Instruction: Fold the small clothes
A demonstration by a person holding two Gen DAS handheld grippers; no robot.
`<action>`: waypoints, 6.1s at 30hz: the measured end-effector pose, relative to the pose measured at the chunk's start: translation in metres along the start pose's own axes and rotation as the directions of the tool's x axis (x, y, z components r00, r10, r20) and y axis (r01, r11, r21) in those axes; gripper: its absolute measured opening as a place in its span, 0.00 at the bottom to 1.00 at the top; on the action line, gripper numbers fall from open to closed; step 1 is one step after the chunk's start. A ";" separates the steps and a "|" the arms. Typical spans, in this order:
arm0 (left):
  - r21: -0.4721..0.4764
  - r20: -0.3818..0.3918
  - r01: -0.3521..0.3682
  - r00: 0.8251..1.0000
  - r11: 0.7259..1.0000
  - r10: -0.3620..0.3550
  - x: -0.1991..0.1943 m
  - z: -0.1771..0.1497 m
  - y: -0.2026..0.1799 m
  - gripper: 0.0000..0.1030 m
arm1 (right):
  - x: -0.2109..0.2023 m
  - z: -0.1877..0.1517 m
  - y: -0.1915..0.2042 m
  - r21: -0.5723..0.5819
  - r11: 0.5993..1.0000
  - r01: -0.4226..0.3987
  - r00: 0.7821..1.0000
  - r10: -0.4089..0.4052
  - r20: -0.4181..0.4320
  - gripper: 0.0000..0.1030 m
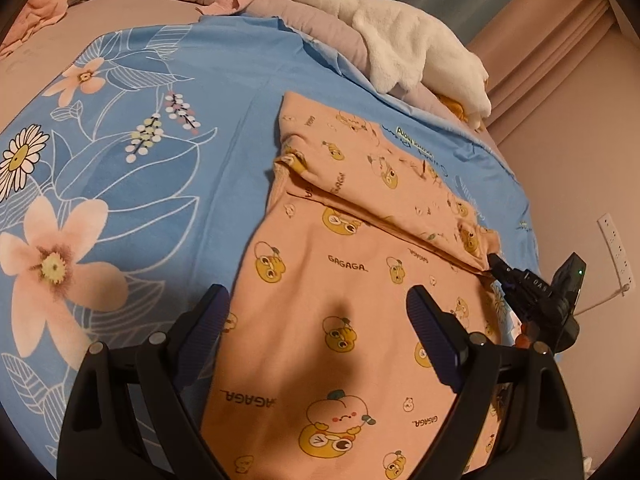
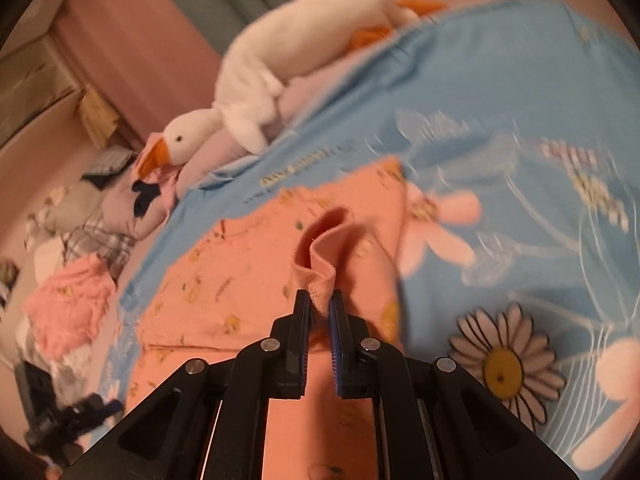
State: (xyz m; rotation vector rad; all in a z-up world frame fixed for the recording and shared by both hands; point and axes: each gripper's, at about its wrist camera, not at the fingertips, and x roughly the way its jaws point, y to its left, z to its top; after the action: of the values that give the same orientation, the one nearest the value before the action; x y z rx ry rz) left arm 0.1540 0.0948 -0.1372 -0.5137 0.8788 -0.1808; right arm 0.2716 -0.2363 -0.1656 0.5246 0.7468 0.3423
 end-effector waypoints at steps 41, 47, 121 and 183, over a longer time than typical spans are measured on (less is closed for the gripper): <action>-0.075 -0.114 0.056 0.991 0.996 -0.065 -0.029 -0.029 0.024 0.87 | -0.072 -0.016 0.002 -0.108 0.990 0.093 0.985 -0.108 -0.138 0.41; -0.140 -0.131 0.092 0.985 0.986 -0.110 -0.050 -0.053 0.040 0.87 | -0.089 -0.054 -0.004 -0.069 0.994 0.085 0.971 -0.098 -0.218 0.42; -0.359 0.242 0.644 0.763 0.675 -0.599 0.021 0.120 0.033 0.03 | -0.039 0.070 -0.008 0.185 0.885 -0.428 0.904 0.421 0.078 0.08; 0.301 -0.145 0.040 0.989 0.953 0.004 0.089 0.051 -0.016 0.23 | -0.008 -0.004 0.055 -0.623 0.773 0.121 0.938 -0.294 -0.182 0.13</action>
State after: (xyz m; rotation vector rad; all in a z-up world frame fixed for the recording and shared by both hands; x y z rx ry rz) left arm 0.2503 0.0674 -0.1640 -0.2232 0.9666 -0.3672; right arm 0.2570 -0.1935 -0.1321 -0.2264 0.8984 0.4247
